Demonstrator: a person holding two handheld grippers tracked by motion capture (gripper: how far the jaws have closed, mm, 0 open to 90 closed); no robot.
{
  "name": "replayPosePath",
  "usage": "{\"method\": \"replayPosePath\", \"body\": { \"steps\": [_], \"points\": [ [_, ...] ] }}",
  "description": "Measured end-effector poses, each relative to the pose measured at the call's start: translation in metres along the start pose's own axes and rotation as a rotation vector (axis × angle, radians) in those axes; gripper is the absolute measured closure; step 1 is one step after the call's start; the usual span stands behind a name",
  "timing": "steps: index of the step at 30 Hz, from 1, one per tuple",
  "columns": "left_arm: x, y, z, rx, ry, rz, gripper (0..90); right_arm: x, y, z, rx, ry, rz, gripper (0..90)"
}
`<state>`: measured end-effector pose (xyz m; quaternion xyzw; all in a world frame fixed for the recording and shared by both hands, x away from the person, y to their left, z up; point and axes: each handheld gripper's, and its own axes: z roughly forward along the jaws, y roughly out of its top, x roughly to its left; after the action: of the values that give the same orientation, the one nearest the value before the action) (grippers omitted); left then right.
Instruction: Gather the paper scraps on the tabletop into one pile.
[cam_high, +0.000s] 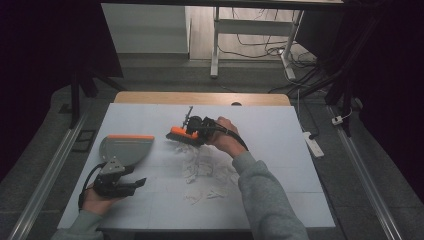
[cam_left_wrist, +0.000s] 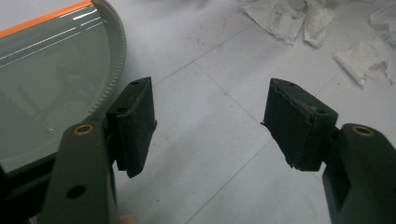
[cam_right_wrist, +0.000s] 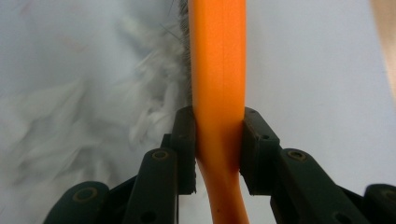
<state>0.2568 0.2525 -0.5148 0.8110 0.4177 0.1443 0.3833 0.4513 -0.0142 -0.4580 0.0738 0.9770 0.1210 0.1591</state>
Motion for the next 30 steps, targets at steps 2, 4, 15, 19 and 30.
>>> {"method": "replayPosePath", "body": {
  "steps": [2, 4, 15, 19, 30],
  "points": [
    [0.000, 0.000, 0.000, 0.000, 0.001, 0.002, 34.4, 0.006, -0.005, -0.007, 0.001, 0.041, -0.027, 69.7],
    [-0.001, 0.000, 0.000, 0.000, 0.001, 0.001, 34.4, 0.013, -0.013, -0.014, -0.007, 0.088, -0.048, 69.7],
    [-0.002, 0.001, 0.000, 0.000, 0.007, 0.001, 34.4, 0.007, -0.046, -0.057, -0.213, 0.028, 0.138, 69.6],
    [-0.001, 0.000, 0.000, 0.002, 0.007, 0.000, 34.3, 0.002, -0.044, -0.059, -0.270, 0.035, 0.188, 69.6],
    [-0.001, 0.000, 0.000, 0.000, 0.008, 0.001, 34.4, 0.008, -0.005, -0.014, -0.121, -0.083, 0.130, 69.6]
  ]
}}
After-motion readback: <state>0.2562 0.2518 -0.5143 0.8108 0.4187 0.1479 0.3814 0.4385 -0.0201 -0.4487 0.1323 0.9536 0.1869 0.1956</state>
